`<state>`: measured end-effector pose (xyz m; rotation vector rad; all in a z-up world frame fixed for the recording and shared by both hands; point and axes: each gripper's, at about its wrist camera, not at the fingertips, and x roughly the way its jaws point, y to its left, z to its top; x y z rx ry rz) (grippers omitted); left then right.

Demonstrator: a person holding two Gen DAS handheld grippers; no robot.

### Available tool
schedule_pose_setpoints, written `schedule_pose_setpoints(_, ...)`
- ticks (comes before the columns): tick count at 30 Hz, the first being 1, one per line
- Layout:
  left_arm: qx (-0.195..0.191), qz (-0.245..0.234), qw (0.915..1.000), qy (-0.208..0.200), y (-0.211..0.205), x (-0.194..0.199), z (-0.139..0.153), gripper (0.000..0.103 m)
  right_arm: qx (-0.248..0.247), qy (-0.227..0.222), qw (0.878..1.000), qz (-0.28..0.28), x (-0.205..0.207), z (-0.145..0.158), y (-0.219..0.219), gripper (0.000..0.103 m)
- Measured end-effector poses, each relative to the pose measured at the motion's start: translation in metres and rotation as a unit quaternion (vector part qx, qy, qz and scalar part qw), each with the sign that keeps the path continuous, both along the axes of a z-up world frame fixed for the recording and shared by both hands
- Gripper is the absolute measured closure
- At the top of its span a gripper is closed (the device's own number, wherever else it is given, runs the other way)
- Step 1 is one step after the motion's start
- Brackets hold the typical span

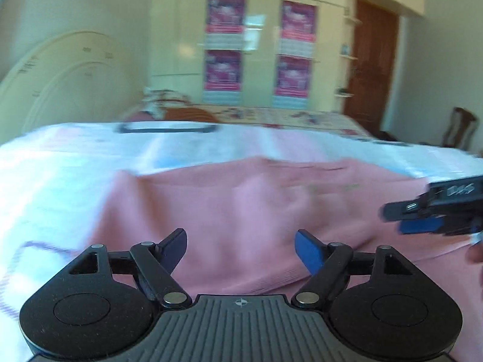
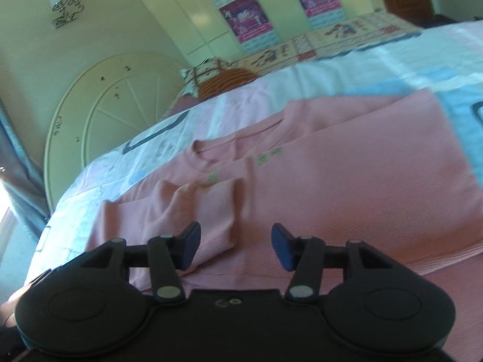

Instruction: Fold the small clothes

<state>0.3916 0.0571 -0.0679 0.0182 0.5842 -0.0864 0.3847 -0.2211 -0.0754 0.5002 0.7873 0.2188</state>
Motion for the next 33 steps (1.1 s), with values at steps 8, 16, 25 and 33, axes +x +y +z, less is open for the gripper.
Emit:
schedule_pose_setpoints(8,0.006,0.059,0.9954,0.076,0.078,0.009,-0.050,0.034,-0.012,0.033,0.999,-0.003,0.016,-0.018,0.031,0.055)
schedule_pose_setpoints(16,0.008,0.054,0.9958,0.073,0.076,0.030,-0.058,0.042,-0.038,0.032,0.999,0.013,0.031,-0.021,0.050,0.096)
schedule_pose_setpoints(25,0.002,0.039,0.9967,0.071,0.089,0.036,-0.056,0.071,-0.119,-0.082,0.988,-0.059,-0.012,0.046,0.010,0.097)
schedule_pose_setpoints(33,0.006,0.032,0.9969,0.072,0.088,0.037,-0.053,0.071,-0.098,-0.021,0.993,-0.060,-0.013,0.012,-0.013,0.097)
